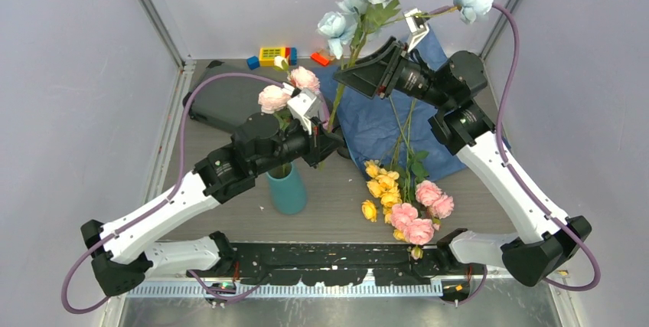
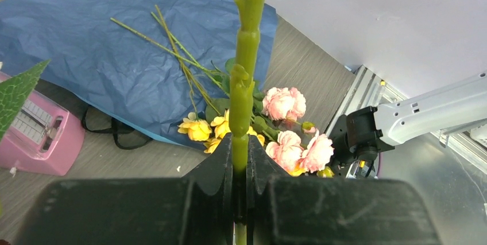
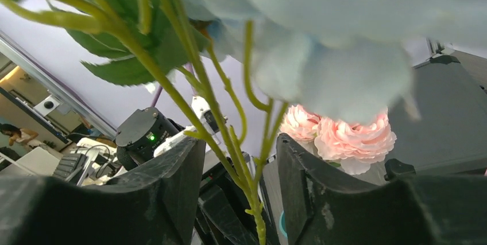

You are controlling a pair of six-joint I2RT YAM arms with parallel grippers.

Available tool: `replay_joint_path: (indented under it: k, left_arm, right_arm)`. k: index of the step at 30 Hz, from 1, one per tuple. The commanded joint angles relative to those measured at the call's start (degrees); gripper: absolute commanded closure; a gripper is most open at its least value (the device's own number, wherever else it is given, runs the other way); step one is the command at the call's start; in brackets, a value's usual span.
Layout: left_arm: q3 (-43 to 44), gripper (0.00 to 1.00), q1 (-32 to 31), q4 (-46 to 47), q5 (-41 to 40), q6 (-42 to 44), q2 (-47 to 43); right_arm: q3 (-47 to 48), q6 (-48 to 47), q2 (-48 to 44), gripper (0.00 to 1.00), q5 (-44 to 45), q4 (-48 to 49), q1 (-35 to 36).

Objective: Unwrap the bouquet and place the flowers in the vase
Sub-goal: Pick up the fake flower from the wrapping paper.

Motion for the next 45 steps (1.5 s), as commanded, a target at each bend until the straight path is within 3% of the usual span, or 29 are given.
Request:
replay_joint_path:
  k: [1,3,4,6,8,10,12,14,17,22,30,37,45]
  left_arm:
    - [1.00,1.00,0.58,1.63,2.39,-0.55,0.14]
    - [1.08,1.00,0.85,1.46,2.95,-0.34,0.35]
    - [1.27,1.00,1.01,1.18,3.37,-0.11,0.44]
    - [2.21,0.99,1.67,0.18,4.24,0.65,0.76]
    - [3.64,0.84,2.66,-0.84,5.50,1.53,1.11]
    - [5.56,0.52,3.97,-1.84,7.22,2.70,1.87]
    - [8.84,0.30,5.19,-3.38,8.66,4.50,2.81]
    - [12.24,0.16,6.65,-5.49,10.31,6.20,3.97]
    - [18.47,0.07,8.95,-8.91,12.43,9.37,6.45]
    - [29.70,0.03,13.88,-15.98,7.19,13.73,11.59]
    - [41.18,0.02,25.92,-19.62,3.24,13.18,16.18]
    - [39.45,0.02,37.95,-18.24,5.20,8.35,15.17]
    - [31.17,0.02,43.70,-16.27,2.89,7.00,11.58]
  right_arm:
    - [2.80,-0.70,0.01,0.50,0.46,3.72,0.34]
    - [2.88,-1.04,0.10,0.68,0.67,3.59,0.35]
    - [2.91,-1.39,0.06,0.83,0.97,3.36,0.37]
    - [3.00,-3.73,-0.36,0.98,2.08,1.30,0.36]
    - [3.02,-7.65,-1.37,1.00,4.43,-2.25,0.34]
    - [3.11,-11.77,-2.61,1.00,7.11,-5.78,0.38]
    - [2.92,-15.58,-4.23,1.00,10.09,-8.70,0.37]
    - [1.55,-18.32,-5.64,1.00,13.10,-10.16,0.36]
    - [-0.56,-20.88,-7.39,1.00,16.65,-10.21,0.43]
    - [-4.92,-20.92,-10.01,1.00,18.60,-7.30,0.70]
    - [-6.35,-22.20,-10.63,1.00,18.38,-5.27,3.52]
    - [-3.52,-26.91,-8.12,1.00,21.01,-4.62,11.79]
    - [0.23,-32.47,-2.41,1.00,24.10,-2.40,20.13]
